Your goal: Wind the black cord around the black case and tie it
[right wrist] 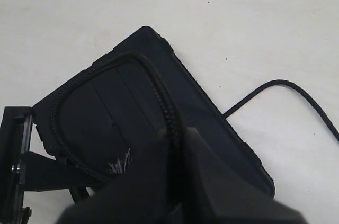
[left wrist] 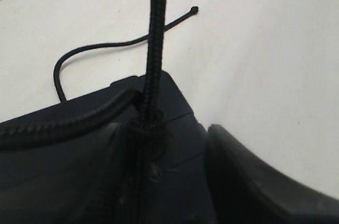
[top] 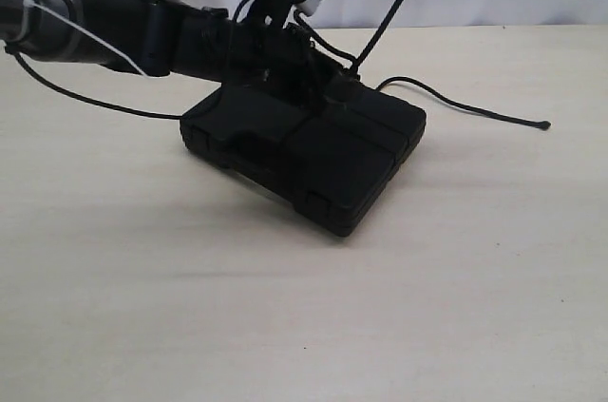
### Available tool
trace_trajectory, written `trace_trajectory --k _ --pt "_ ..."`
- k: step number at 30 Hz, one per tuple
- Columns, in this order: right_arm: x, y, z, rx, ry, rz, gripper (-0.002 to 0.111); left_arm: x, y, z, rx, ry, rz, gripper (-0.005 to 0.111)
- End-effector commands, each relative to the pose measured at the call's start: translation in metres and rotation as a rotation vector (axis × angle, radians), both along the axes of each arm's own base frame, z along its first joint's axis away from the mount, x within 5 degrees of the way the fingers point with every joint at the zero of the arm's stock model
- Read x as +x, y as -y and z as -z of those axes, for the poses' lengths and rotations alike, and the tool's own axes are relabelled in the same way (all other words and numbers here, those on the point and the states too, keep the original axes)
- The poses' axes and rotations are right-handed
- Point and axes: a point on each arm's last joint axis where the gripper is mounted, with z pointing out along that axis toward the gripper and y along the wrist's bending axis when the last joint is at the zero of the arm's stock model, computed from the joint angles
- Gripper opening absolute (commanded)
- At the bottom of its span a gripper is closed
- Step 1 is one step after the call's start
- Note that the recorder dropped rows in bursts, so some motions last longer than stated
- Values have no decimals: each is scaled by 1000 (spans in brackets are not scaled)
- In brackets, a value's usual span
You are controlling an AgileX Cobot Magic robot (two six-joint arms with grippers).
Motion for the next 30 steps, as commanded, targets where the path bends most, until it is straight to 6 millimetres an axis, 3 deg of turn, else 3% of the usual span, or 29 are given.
trace_trajectory --k 1,8,11,13,20,27,30 --pt "-2 3 -6 5 15 4 4 4 4 2 -69 27 -11 46" --pt "-3 3 -5 1 -8 -2 4 1 17 16 -4 73 49 42" --pt "-5 3 -3 4 -39 3 4 4 15 16 21 85 22 21" --pt "-7 3 1 3 -69 6 4 5 14 16 31 90 11 0" --pt "-13 4 27 -15 -158 6 4 10 7 21 111 94 -70 0" --pt "-14 9 33 -84 -163 -5 5 -12 -1 22 269 184 84 0" --pt "-16 9 34 -88 -182 -18 11 -18 -8 19 336 212 100 0"
